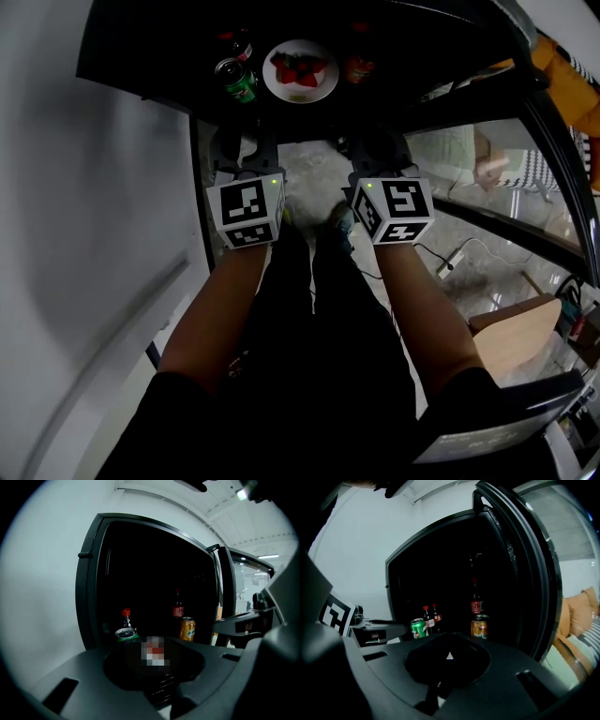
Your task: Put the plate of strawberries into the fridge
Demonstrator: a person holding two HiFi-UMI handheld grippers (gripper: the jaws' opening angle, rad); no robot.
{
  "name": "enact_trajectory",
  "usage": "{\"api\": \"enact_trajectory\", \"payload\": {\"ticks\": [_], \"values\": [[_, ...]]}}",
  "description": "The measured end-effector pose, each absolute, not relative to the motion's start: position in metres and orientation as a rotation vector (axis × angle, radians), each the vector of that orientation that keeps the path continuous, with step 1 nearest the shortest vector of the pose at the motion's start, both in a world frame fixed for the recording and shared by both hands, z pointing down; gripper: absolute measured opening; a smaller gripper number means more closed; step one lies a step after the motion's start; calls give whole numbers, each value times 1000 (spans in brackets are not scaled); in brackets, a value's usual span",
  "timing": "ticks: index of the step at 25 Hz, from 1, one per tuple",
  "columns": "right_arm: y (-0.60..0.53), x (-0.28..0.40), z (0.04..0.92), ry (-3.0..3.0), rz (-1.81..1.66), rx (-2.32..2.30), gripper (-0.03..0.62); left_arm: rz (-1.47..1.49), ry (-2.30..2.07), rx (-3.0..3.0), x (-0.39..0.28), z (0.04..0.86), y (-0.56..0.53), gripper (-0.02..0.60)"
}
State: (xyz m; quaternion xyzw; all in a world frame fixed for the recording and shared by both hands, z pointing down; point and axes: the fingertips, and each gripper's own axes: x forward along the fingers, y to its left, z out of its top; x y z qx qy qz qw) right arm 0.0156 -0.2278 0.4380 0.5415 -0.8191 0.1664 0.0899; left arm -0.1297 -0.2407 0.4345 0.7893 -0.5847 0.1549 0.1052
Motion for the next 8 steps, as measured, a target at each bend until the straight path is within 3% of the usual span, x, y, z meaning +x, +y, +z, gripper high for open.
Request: {"api": "enact_trajectory", "payload": {"ticks": [8], "values": [[-227,15,437,-2434,489,1609,-3,459,-1716,2330,-133,435,-239,115]]}}
